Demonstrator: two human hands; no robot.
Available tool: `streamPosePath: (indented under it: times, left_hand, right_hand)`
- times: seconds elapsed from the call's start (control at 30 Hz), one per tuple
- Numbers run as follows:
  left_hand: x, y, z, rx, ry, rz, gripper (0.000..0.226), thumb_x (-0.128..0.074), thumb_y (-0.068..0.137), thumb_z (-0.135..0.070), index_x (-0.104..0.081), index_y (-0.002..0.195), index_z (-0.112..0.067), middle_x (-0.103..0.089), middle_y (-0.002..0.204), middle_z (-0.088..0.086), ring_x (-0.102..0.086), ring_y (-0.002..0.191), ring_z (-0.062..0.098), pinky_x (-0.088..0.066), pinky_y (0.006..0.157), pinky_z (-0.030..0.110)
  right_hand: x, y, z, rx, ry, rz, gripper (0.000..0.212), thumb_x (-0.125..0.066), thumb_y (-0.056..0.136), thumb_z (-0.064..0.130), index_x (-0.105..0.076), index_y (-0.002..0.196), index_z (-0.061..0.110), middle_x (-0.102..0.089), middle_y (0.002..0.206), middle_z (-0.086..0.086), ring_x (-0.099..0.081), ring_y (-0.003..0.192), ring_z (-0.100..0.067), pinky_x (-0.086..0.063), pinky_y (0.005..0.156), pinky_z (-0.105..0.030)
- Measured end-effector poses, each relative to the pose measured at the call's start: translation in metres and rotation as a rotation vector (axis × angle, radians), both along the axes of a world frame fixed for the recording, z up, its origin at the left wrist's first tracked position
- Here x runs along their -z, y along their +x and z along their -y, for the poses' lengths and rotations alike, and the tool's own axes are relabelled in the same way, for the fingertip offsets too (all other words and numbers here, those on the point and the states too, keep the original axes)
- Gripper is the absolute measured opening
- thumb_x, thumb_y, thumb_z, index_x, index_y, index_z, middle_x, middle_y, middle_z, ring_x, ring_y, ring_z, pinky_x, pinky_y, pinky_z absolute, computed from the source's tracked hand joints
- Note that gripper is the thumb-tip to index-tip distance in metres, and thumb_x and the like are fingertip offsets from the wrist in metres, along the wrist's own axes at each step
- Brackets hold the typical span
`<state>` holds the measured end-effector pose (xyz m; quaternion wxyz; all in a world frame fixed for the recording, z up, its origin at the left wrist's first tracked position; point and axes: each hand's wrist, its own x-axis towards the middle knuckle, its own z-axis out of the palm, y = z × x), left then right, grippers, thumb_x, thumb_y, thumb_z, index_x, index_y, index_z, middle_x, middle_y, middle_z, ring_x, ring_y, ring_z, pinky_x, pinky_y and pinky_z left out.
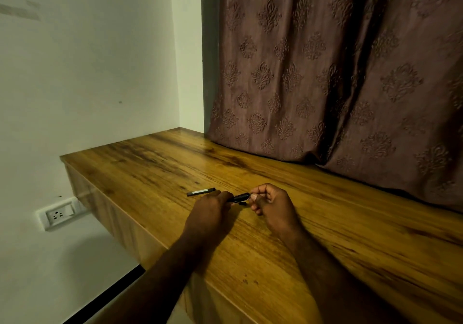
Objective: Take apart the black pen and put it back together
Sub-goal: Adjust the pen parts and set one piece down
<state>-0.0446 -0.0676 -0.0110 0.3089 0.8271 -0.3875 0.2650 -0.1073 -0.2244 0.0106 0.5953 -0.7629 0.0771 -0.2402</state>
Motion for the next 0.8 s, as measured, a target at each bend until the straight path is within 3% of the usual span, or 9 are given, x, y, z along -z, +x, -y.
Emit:
streamPosePath:
  times: [0.1, 0.2, 0.43, 0.6, 0.73, 0.8]
  left_hand:
    - [-0.0019, 0.0006, -0.0017, -0.019, -0.004, 0.003, 0.034, -0.047, 0.09, -0.05, -0.065, 0.094, -0.022, -0.064, 0.082, -0.001, -0.06, 0.072, 0.018, -0.047, 0.065, 0.036]
    - [-0.0027, 0.0005, -0.0016, -0.031, 0.015, 0.002, 0.02, -0.057, 0.089, -0.041, -0.067, 0.094, -0.024, -0.063, 0.083, -0.003, -0.06, 0.076, 0.018, -0.046, 0.068, 0.035]
    - [-0.0056, 0.001, -0.0013, -0.009, 0.032, -0.075, 0.013, -0.059, 0.088, -0.024, -0.068, 0.097, -0.02, -0.065, 0.087, 0.002, -0.061, 0.081, 0.022, -0.048, 0.072, 0.041]
    - [-0.007, -0.0048, -0.0012, 0.026, -0.022, -0.063, 0.043, -0.039, 0.087, -0.052, -0.066, 0.092, -0.019, -0.066, 0.083, 0.002, -0.061, 0.076, 0.021, -0.048, 0.068, 0.037]
    - [-0.0077, -0.0064, -0.0015, 0.034, -0.019, -0.022, 0.033, -0.05, 0.091, -0.047, -0.066, 0.088, -0.018, -0.065, 0.079, 0.0, -0.059, 0.07, 0.018, -0.048, 0.062, 0.037]
    - [-0.009, -0.0073, -0.0022, 0.037, -0.018, -0.031, 0.04, -0.045, 0.09, -0.051, -0.066, 0.089, -0.017, -0.065, 0.08, 0.001, -0.06, 0.071, 0.019, -0.048, 0.062, 0.037]
  right_hand:
    - [0.0003, -0.0006, -0.0007, -0.008, -0.038, -0.011, 0.009, -0.057, 0.093, 0.001, -0.065, 0.095, 0.003, -0.068, 0.082, -0.017, -0.055, 0.062, -0.015, -0.046, 0.054, -0.023]
    - [-0.0006, -0.0021, 0.0004, -0.038, 0.04, -0.011, 0.009, -0.058, 0.092, 0.0, -0.065, 0.096, -0.002, -0.065, 0.076, -0.012, -0.053, 0.056, -0.011, -0.043, 0.048, -0.018]
    - [-0.0014, -0.0025, 0.0021, -0.082, 0.082, -0.034, 0.01, -0.058, 0.094, 0.006, -0.066, 0.091, 0.002, -0.067, 0.076, -0.012, -0.053, 0.054, -0.011, -0.041, 0.049, -0.021]
    - [-0.0022, -0.0049, 0.0037, -0.09, 0.175, -0.009, 0.008, -0.057, 0.094, 0.005, -0.066, 0.094, 0.004, -0.067, 0.079, -0.014, -0.054, 0.056, -0.013, -0.042, 0.052, -0.025]
    - [-0.0036, -0.0056, 0.0052, -0.089, 0.225, -0.007, 0.011, -0.058, 0.093, 0.003, -0.063, 0.1, -0.004, -0.067, 0.079, -0.015, -0.054, 0.056, -0.014, -0.042, 0.053, -0.026]
    - [-0.0038, -0.0056, 0.0051, -0.09, 0.233, -0.005, 0.011, -0.058, 0.093, 0.002, -0.062, 0.1, -0.005, -0.067, 0.078, -0.015, -0.054, 0.056, -0.015, -0.041, 0.053, -0.027]
